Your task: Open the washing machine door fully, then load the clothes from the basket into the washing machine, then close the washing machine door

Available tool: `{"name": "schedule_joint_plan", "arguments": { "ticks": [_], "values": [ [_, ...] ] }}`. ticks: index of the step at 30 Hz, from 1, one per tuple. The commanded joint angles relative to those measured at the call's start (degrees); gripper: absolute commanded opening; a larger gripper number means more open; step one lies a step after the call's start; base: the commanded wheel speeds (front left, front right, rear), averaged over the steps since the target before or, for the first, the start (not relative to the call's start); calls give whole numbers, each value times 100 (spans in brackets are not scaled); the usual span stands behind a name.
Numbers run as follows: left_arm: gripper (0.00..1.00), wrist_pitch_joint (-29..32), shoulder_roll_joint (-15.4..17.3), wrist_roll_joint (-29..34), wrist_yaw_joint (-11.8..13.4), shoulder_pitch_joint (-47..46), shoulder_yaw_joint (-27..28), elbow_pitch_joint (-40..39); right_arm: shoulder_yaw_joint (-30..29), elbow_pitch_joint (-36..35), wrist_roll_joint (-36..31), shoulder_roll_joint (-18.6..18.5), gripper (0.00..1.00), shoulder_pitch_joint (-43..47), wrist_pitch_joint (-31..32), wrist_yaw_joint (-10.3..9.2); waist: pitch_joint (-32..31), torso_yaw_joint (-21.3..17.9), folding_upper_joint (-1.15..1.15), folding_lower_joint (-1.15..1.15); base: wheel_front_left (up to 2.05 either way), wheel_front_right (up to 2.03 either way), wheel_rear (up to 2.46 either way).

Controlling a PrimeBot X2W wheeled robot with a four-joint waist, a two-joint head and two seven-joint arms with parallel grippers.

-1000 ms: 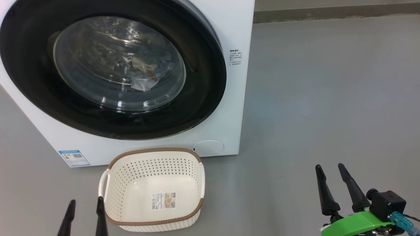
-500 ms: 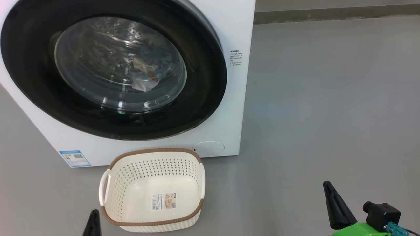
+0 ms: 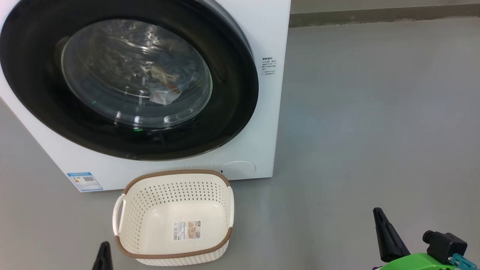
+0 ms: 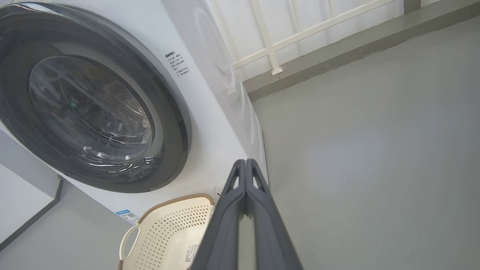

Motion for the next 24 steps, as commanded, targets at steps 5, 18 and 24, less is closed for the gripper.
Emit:
{"name": "schedule_joint_plan", "arguments": {
  "ticks": [5, 18, 24],
  "values": [
    [0, 106, 72, -490, -65, -255, 108, -63, -39, -140, 517, -26, 0, -215, 115, -7, 1, -7, 0, -1, 0, 0, 0],
    [0, 303, 88, -1266, -112, -393, 173, 18, -80, -140, 1244, -29, 0, -263, 318, -10, 2, -20, 0, -1, 0, 0, 0],
    [0, 402, 95, -1654, -136, -463, 205, 58, -100, -139, 1608, -30, 0, -287, 420, -11, 3, -26, 0, -1, 0, 0, 0]
  ]
}}
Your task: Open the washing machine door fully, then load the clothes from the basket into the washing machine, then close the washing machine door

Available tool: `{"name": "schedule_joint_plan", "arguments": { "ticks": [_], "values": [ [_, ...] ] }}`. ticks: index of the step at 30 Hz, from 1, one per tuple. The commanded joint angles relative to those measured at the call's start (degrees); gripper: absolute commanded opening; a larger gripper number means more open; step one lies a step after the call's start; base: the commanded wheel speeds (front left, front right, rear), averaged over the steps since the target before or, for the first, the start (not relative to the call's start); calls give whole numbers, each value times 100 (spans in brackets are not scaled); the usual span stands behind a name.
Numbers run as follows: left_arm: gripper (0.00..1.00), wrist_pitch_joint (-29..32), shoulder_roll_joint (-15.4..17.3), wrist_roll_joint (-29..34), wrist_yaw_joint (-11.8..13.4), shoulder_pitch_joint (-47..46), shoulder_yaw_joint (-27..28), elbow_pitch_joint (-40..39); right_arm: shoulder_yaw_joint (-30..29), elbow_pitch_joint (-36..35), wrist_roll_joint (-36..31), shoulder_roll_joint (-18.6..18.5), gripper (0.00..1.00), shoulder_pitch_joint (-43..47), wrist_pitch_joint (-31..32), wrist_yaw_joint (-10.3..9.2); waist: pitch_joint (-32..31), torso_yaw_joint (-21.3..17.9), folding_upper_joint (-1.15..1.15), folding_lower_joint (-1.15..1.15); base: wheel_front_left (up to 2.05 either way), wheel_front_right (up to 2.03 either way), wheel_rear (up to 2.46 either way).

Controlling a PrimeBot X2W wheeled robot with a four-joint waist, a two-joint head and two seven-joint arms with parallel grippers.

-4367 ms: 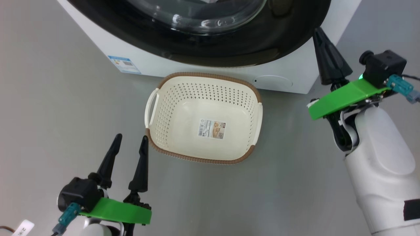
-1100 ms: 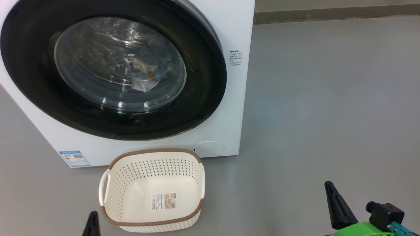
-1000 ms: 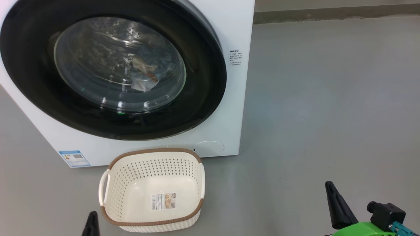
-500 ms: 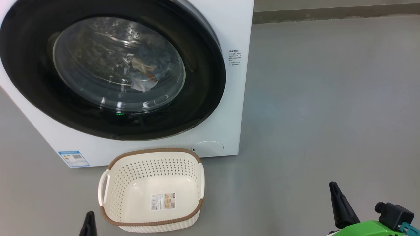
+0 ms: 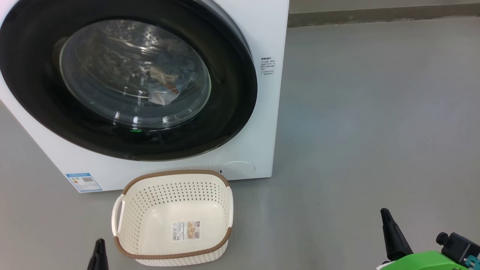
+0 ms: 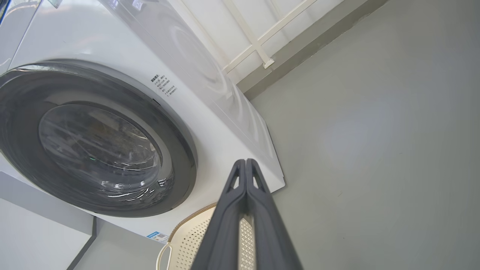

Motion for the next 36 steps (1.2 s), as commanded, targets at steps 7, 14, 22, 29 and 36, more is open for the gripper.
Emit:
{"name": "schedule_joint_plan", "arguments": {
  "ticks": [7, 14, 22, 29, 36],
  "values": [
    [0, 120, 95, -550, -72, -342, 135, -56, 6, -139, 592, -33, 0, -302, 135, -13, 1, -8, 0, -1, 0, 0, 0],
    [0, 235, 104, -1004, -100, -423, 173, -9, -17, -139, 1017, -34, 0, -330, 253, -15, 2, -15, 0, -1, 0, 0, 0],
    [0, 350, 113, -1455, -127, -503, 210, 38, -40, -139, 1440, -36, 0, -358, 371, -17, 3, -23, 0, -1, 0, 0, 0],
    [0, 482, 124, -1973, -159, -596, 253, 92, -67, -139, 1926, -37, 0, -391, 506, -19, 4, -32, 0, -1, 0, 0, 0],
    [0, 582, 132, -2364, -183, -666, 286, 132, -87, -139, 2292, -39, 0, -415, 608, -20, 5, -38, 0, -1, 0, 0, 0]
  ]
}}
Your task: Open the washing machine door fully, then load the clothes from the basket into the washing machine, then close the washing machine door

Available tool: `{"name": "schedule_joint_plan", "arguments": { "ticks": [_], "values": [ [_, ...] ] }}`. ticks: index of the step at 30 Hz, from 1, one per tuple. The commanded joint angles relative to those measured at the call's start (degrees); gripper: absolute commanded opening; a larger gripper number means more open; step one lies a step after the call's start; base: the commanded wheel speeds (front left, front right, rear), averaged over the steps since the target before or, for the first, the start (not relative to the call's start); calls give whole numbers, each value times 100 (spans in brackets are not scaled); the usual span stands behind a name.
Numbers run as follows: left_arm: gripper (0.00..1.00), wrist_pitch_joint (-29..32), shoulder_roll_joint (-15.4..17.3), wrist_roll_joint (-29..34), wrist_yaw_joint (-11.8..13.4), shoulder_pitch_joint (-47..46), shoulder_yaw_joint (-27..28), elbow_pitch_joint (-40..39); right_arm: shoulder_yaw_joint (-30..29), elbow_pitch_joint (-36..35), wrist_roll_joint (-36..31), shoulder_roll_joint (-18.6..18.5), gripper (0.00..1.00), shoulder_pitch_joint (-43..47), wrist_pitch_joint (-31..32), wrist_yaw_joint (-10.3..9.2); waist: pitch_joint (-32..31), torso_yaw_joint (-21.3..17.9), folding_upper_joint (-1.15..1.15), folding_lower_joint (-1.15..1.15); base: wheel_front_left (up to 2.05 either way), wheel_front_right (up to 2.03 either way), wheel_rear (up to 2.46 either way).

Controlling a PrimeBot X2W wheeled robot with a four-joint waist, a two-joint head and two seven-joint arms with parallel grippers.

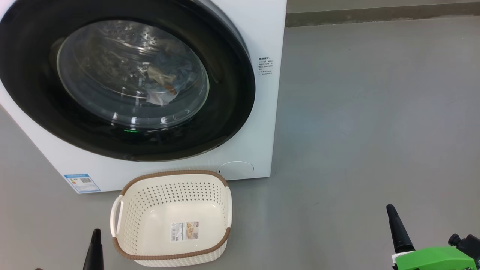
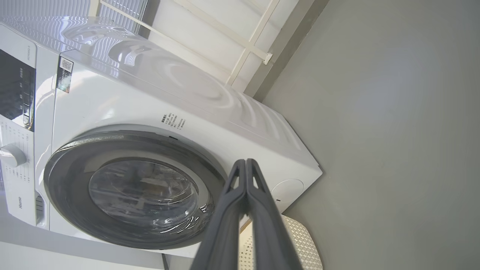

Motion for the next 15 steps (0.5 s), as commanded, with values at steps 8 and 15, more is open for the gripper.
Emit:
{"name": "schedule_joint_plan", "arguments": {
  "ticks": [8, 15],
  "values": [
    [0, 151, 111, -581, -105, -335, 186, -48, 43, -139, 591, -41, 0, -320, 144, -21, 1, -8, 0, 0, 0, 0, 0],
    [0, 267, 120, -1034, -132, -416, 223, -1, 20, -139, 1016, -43, 0, -348, 262, -23, 2, -16, 0, 0, 0, 0, 0]
  ]
}}
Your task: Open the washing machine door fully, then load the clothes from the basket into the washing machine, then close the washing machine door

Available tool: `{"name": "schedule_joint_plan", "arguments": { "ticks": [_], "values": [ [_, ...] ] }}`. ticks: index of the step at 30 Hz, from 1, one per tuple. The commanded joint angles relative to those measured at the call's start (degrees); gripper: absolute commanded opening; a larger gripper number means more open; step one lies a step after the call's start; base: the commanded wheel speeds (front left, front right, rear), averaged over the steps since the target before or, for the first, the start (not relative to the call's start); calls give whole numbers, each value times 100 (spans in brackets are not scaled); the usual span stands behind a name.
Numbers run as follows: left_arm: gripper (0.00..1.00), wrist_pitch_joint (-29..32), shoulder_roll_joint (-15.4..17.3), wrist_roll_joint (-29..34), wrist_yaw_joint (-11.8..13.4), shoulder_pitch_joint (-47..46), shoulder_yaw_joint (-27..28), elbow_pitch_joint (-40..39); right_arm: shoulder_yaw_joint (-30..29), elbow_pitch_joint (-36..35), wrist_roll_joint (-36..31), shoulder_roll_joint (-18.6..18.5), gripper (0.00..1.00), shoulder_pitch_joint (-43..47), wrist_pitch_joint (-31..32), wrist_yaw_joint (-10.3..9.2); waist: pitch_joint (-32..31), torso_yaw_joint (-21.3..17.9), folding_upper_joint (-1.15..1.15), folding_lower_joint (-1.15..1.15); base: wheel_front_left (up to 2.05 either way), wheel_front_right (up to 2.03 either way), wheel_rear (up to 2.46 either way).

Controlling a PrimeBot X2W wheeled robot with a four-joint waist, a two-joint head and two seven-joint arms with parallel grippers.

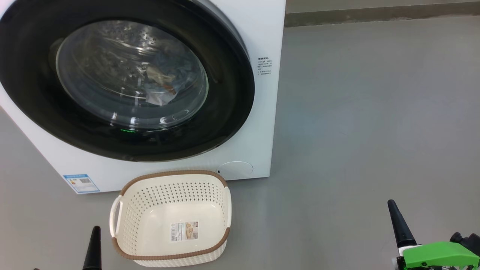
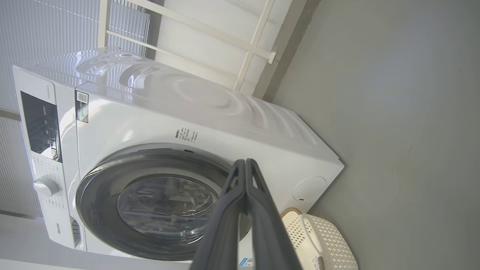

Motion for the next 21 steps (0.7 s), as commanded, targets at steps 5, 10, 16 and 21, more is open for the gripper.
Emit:
{"name": "schedule_joint_plan", "arguments": {
  "ticks": [5, 10, 16, 21],
  "values": [
    [0, 123, 122, -459, -103, -340, 189, -61, 57, -141, 431, -44, 0, -249, 133, -4, 1, -6, 0, 0, 0, 0, 0],
    [0, 205, 129, -782, -123, -398, 216, -27, 41, -141, 735, -45, 0, -269, 218, -5, 1, -12, 0, 0, 0, 0, 0],
    [0, 321, 138, -1236, -151, -479, 253, 20, 18, -141, 1160, -47, 0, -297, 336, -7, 2, -19, 0, 0, 0, 0, 0],
    [0, 403, 145, -1558, -170, -536, 280, 53, 1, -141, 1462, -48, 0, -317, 420, -8, 3, -24, 0, 0, 0, 0, 0]
  ]
}}
